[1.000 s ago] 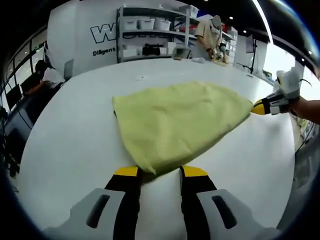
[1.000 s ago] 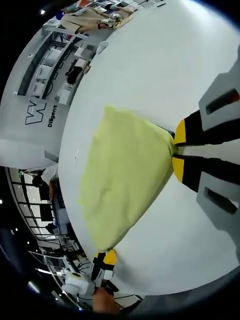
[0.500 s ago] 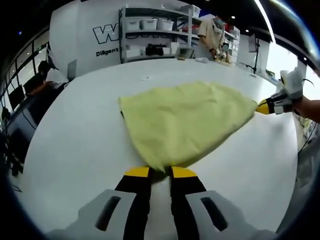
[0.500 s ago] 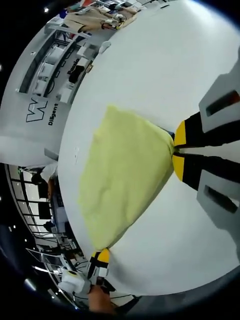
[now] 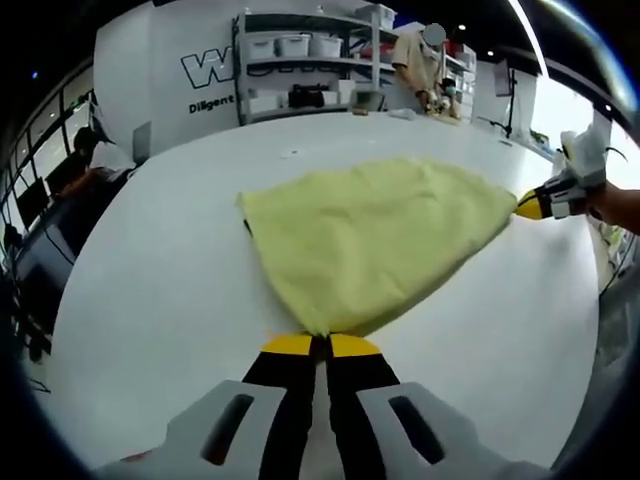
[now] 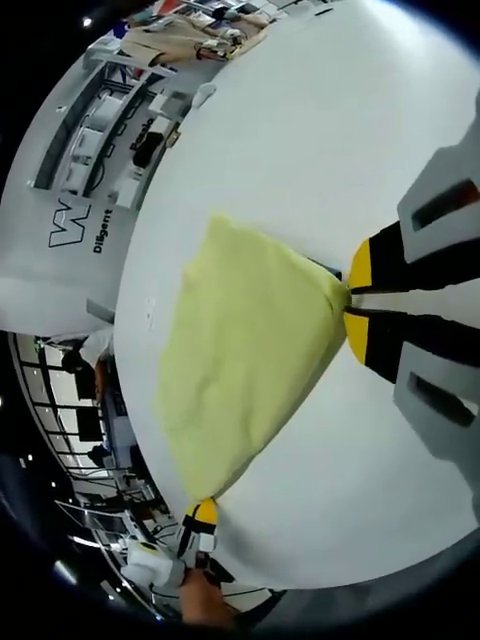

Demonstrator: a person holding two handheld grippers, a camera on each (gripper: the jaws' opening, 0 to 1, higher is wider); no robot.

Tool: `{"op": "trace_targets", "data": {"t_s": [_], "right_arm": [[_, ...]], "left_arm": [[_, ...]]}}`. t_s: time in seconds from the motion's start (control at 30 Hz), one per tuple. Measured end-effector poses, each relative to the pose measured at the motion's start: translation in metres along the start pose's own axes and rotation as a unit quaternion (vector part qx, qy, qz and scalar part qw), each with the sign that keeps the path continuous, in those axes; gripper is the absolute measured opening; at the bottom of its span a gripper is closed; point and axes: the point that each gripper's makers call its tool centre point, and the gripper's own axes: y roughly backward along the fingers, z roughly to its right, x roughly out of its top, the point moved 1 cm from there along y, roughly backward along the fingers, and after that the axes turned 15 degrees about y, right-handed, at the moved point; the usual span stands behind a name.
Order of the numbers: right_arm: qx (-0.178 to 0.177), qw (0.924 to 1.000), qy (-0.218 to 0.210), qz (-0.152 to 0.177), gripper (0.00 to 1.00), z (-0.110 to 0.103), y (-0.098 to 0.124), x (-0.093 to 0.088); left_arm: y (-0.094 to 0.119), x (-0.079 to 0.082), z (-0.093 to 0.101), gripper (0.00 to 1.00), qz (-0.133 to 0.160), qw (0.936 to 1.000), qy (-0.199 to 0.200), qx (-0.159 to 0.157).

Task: Fold the garment on the visible template until the final outline fits inside the template.

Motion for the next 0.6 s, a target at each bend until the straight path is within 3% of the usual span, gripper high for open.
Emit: {"op": "trace_targets", "data": {"t_s": [0.17,0.23,0.37,0.6], "right_arm": [[0.004,0.9999,-0.007,0.009,0.00,0.0021,0.0012,0.0007],[0.008,0.9999,-0.006,0.009,0.05,0.0002,0.0007,0.0013],[0.006,0.9999,-0.003,0.014,0.00,0.0004,0.0000,0.0019],[0.017,0.9994,-0.016,0.025,0.02,-0.0019,-0.0021,0.0054]], "left_arm": [[-0.0011,-0.0003,-0.0002,0.00,-0.004,1.0000,-0.001,0.000],[-0.0014,-0.0001,-0.0002,0.00,-0.004,1.0000,-0.001,-0.001],[-0.0016,-0.0001,-0.0008,0.00,-0.006,1.0000,-0.003,-0.001],[-0.0023,0.0002,-0.0016,0.00,-0.006,1.0000,-0.001,-0.001]]}}
